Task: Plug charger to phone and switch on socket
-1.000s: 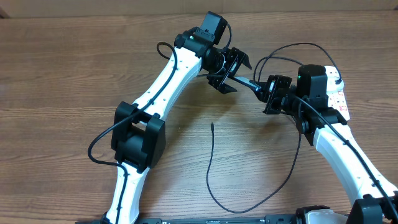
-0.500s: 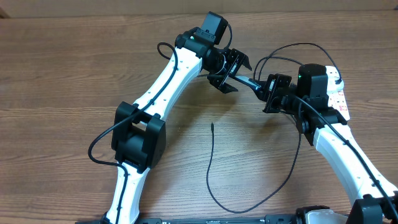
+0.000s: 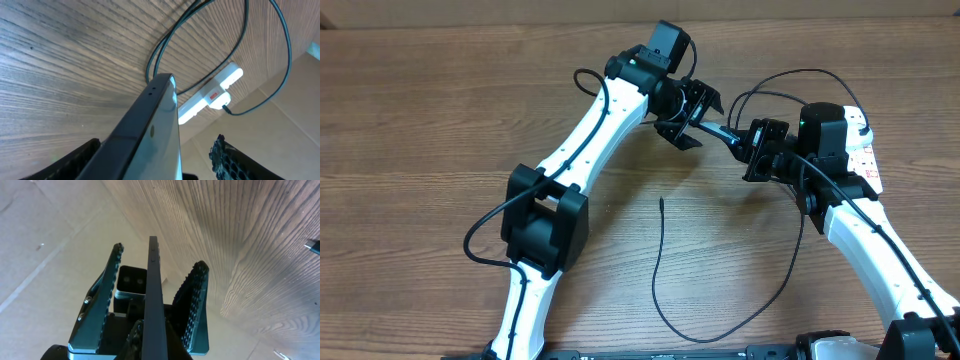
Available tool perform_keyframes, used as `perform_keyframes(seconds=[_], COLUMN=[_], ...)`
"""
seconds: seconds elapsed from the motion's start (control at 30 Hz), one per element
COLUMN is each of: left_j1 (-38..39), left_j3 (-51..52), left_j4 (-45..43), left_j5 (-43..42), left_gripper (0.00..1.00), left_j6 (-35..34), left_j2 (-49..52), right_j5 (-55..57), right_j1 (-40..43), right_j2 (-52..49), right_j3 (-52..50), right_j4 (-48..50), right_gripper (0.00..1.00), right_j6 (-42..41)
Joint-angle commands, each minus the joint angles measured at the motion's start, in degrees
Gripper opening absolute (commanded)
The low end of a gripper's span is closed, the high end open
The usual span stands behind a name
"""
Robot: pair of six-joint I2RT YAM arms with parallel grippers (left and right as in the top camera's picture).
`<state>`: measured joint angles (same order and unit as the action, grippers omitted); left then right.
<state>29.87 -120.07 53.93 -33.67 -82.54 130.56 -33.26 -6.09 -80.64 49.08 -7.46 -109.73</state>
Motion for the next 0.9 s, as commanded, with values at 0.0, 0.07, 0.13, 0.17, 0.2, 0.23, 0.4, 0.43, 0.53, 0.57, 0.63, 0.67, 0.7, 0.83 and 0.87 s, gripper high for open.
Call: perform_keyframes(seconds=[0.0, 0.07, 0.13, 0.17, 0.2, 0.23, 0.4, 0.43, 0.53, 0.57, 0.63, 0.67, 0.7, 0.83, 0.87], left_j1=[0.7, 0.9, 0.9, 0.9, 0.9, 0.9, 0.9, 0.9, 0.9, 0.9, 0.9, 0.9, 0.9, 0.9, 0.9], left_j3=[-1.3, -1.3, -1.3, -1.3, -1.3, -1.3, -1.3, -1.3, -1.3, -1.3, -1.3, -1.3, -1.3, -1.3, -1.3], left_j4=[-0.2, -0.2, -0.2, -0.2, -0.2, -0.2, -0.2, -0.2, -0.2, -0.2, -0.2, -0.2, -0.2, -0.2, -0.2], left_j5=[2.5, 2.6, 2.6, 2.6, 2.6, 2.6, 2.8, 2.8, 2.8, 2.8, 2.8, 2.8, 2.8, 2.8, 2.8], left_gripper=[0.73, 0.73, 0.74, 0.73, 0.74, 0.74, 0.73, 0.73, 0.73, 0.73, 0.71, 0.68, 0.64, 0.52, 0.49], left_j6=[0.9, 0.9, 0.9, 0.9, 0.9, 0.9, 0.9, 0.9, 0.9, 0.9, 0.9, 0.9, 0.9, 0.9, 0.9], left_j2=[0.2, 0.2, 0.2, 0.2, 0.2, 0.2, 0.2, 0.2, 0.2, 0.2, 0.2, 0.2, 0.2, 0.2, 0.2], right_j5=[-1.6, -1.6, -1.6, -1.6, -1.6, -1.7, -2.4, -2.4, -2.4, -2.4, -2.4, -2.5, -2.5, -2.4, -2.4], right_j1=[-0.3, -0.3, -0.3, -0.3, -0.3, -0.3, -0.3, -0.3, -0.3, -0.3, -0.3, -0.3, -0.3, -0.3, -0.3], right_j2=[0.2, 0.2, 0.2, 0.2, 0.2, 0.2, 0.2, 0.2, 0.2, 0.2, 0.2, 0.2, 0.2, 0.2, 0.2], right_j3=[1.5, 1.5, 1.5, 1.5, 1.5, 1.5, 1.5, 1.5, 1.5, 1.5, 1.5, 1.5, 1.5, 1.5, 1.5], right_j4=[1.0, 1.0, 1.0, 1.0, 1.0, 1.0, 1.0, 1.0, 1.0, 1.0, 1.0, 1.0, 1.0, 1.0, 1.0], right_gripper=[0.04, 0.04, 0.04, 0.04, 0.04, 0.04, 0.04, 0.04, 0.04, 0.04, 0.04, 0.04, 0.04, 0.04, 0.04], right_j6=[-0.4, -0.4, -0.4, -0.4, -0.4, -0.4, -0.4, -0.4, -0.4, -0.4, -0.4, -0.4, -0.4, -0.4, -0.2])
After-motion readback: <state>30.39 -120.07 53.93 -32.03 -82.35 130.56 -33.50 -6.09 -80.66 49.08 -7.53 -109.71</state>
